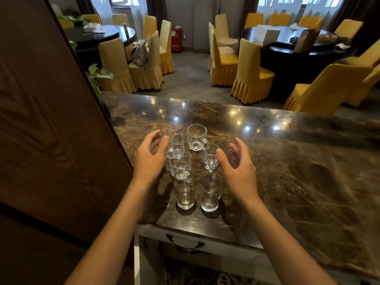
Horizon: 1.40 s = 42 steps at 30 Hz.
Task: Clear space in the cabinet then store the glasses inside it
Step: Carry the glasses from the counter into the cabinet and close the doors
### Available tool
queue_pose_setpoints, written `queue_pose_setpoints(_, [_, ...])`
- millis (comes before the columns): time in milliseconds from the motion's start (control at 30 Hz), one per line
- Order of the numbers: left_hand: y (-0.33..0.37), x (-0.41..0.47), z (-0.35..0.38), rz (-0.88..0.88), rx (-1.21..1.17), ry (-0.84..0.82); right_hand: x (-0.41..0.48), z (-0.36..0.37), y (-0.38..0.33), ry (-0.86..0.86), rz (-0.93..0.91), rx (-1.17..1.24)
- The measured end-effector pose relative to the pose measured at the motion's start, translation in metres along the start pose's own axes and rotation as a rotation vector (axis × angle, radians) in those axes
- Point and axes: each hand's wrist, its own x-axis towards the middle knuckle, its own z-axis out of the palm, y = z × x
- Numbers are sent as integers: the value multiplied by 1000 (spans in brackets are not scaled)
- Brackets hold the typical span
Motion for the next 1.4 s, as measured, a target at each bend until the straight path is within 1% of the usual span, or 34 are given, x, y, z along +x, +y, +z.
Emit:
queue_pose_setpoints(200, [-7,49,10,-3,254,-103,27,13,6,-102,37,-138])
queue_pose_setpoints(333, [-17,69,19,15,389,-218,43,21,11,-157,55,-228])
queue_pose_setpoints(533, [-26,93,30,-12,458,-326,58,30,16,-201,100,-279])
queue_pose_setpoints(700, [-29,101,42,-116,513,-469,64,36,23,-228,149,-288])
queue_pose_setpoints(900, [-32,105,46,-160,525,-481,69,42,31,-218,205,-220])
queue_pose_setpoints(1000, [-33,104,46,-178,488,-502,69,42,35,-190,208,-208])
queue_pose_setpoints(1133, [-35,104,45,-217,417,-485,69,41,40,-162,230,-179])
queue_pose_setpoints(1400, [-37,102,41,-244,409,-457,67,44,49,-148,244,-209])
